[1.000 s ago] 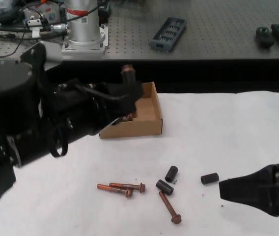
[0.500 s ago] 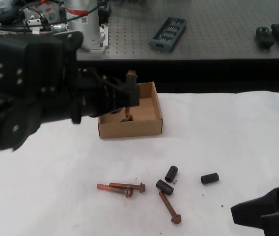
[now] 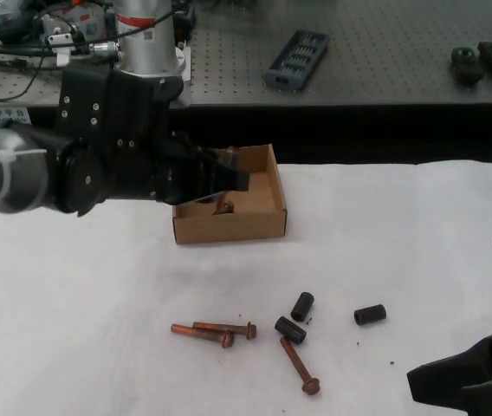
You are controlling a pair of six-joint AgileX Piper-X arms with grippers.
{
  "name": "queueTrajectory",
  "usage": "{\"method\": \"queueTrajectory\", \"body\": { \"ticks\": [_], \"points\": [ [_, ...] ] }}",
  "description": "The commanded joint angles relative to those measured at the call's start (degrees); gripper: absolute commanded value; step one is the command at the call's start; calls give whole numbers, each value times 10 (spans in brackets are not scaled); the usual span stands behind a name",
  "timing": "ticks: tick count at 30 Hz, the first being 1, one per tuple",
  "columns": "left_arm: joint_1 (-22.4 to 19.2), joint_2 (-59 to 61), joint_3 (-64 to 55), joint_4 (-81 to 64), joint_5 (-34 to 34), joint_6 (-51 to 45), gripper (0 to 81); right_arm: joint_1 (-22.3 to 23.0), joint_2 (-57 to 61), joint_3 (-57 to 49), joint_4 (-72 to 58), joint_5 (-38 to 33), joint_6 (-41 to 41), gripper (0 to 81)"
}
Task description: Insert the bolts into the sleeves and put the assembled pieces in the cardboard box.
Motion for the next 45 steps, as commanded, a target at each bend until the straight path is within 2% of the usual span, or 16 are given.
{"method": "queueTrajectory", "body": {
  "ticks": [1, 6, 11, 33, 45],
  "points": [
    [14, 16, -32, 4, 0, 19, 4, -3, -5, -1, 3, -9, -5, 43],
    [23, 33, -57, 17, -9, 25, 4, -3, -5, -1, 3, -9, -3, 43],
    [27, 56, -91, 69, -13, 71, 4, -3, -5, -1, 2, -9, -3, 43],
    [40, 80, -125, 128, -64, 85, 4, -3, -5, -1, 2, -9, -1, 43],
    [41, 111, -149, 138, -43, 85, 4, -3, -5, -1, 2, -9, -1, 43]
  ]
}}
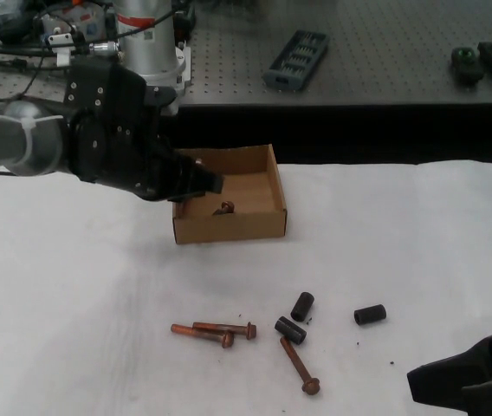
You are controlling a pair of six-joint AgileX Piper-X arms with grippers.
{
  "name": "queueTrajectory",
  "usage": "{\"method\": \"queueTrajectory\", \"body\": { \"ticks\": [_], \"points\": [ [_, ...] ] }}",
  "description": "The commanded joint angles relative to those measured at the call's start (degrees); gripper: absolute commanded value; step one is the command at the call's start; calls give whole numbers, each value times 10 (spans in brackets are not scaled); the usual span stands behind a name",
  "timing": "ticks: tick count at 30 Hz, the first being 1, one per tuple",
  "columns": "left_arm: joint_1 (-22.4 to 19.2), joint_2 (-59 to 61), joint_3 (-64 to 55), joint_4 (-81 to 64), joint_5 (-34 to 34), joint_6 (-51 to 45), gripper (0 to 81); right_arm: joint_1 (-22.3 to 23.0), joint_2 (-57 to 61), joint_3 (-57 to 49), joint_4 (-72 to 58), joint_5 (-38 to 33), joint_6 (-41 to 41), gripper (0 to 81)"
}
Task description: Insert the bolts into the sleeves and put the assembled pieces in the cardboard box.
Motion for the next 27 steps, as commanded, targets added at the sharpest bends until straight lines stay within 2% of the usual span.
{"method": "queueTrajectory", "body": {
  "ticks": [1, 9, 16, 19, 23, 25, 27],
  "points": [
    [2, 14, -39, 11, 13, 6, 4, -3, -5, -1, 2, -9, -1, 43],
    [2, 39, -93, 20, 13, 6, 6, -3, -5, -1, 2, -4, -1, 43],
    [2, 49, -97, 59, 13, 6, 155, -3, -5, -1, 2, -4, -1, 43],
    [2, 53, -97, 72, 13, 6, 161, -3, -5, -1, 2, -4, -1, 43],
    [2, 53, -97, 60, 55, 6, 179, -3, -5, -1, 2, -4, -1, 43],
    [2, 53, -97, 55, 63, 6, 251, -3, -5, -1, 2, -4, -1, 43],
    [2, 53, -97, 52, 66, 6, 376, -3, -5, -1, 2, -4, -1, 43]
  ]
}}
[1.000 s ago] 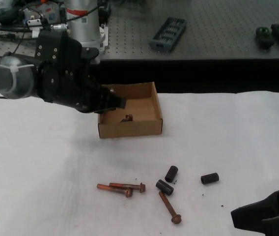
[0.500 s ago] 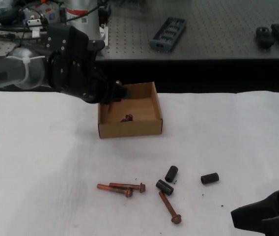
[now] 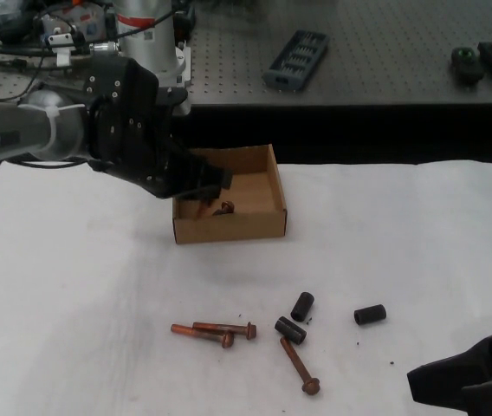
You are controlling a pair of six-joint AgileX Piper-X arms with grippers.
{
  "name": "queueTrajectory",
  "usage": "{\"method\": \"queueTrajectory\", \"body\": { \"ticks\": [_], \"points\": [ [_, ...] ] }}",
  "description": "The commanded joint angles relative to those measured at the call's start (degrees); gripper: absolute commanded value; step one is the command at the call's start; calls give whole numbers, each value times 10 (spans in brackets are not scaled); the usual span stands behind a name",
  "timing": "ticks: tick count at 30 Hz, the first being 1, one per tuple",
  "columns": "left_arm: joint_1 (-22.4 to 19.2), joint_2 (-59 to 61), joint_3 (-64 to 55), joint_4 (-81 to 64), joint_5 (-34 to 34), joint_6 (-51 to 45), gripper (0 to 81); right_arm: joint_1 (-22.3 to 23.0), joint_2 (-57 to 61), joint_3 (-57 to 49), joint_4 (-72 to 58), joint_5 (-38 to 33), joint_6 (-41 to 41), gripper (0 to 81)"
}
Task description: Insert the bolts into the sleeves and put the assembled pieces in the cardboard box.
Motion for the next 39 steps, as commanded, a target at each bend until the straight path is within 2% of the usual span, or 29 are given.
{"method": "queueTrajectory", "body": {
  "ticks": [1, 2, 4, 9, 15, 21, 23, 28, 34, 39],
  "points": [
    [2, -5, -8, -20, 19, 6, 424, -3, -5, -1, 2, -4, -1, 43],
    [2, -5, -8, -20, 27, 6, 459, -3, -5, -1, 2, -4, -1, 43],
    [2, -5, -8, -20, 40, 4, 459, -3, -5, -1, 2, -4, -1, 43],
    [2, -20, -8, 22, 55, -4, 396, -3, -5, -1, 2, -4, -1, 43],
    [2, -66, -8, 104, 60, 84, 389, -3, -5, -1, -4, -4, -1, 43],
    [-12, -105, -6, 250, 63, 232, 361, -3, -5, -1, -38, -4, -1, 43],
    [-21, -106, -6, 271, 60, 271, 356, -3, -5, -1, -47, -4, -1, 43],
    [-49, -106, -4, 286, 57, 296, 357, -3, -5, -1, -48, -4, -1, 43],
    [-112, -105, 0, 312, 57, 384, 357, -3, -5, -1, -56, -4, -1, 43],
    [-144, -99, 0, 312, 15, 477, 357, -3, -18, -9, -74, -4, 11, 43]
  ]
}}
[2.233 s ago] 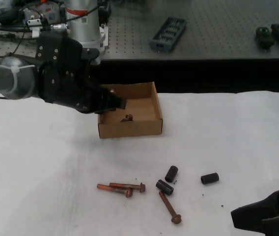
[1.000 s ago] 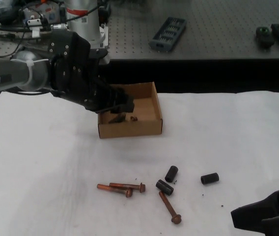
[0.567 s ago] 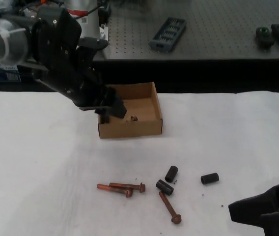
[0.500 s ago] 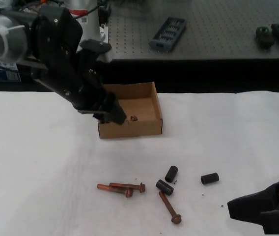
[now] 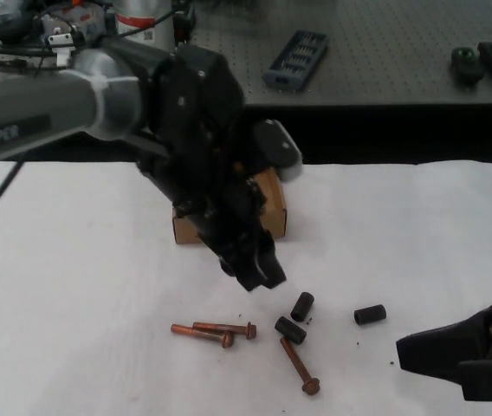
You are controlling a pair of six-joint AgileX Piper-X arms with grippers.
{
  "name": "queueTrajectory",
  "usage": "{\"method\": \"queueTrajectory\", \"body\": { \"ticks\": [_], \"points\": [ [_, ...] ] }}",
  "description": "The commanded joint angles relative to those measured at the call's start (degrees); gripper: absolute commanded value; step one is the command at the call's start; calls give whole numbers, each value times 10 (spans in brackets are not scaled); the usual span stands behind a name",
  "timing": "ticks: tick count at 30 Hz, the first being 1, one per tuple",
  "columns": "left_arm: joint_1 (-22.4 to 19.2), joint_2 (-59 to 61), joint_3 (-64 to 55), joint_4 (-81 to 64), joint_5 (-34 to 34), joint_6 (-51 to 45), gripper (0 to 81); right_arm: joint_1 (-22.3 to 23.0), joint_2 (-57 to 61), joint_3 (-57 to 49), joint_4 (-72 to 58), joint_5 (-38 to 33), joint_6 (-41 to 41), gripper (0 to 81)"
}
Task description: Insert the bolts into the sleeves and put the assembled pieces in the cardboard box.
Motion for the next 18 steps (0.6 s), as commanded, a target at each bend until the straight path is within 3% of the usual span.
{"method": "queueTrajectory", "body": {
  "ticks": [1, 18],
  "points": [
    [-15, 2, -1, 4, -37, 90, 357, -4, -13, -13, -13, -4, 11, 43],
    [-36, 32, -1, -24, -40, 122, 357, -4, -93, -45, -71, -4, 33, 43]
  ]
}}
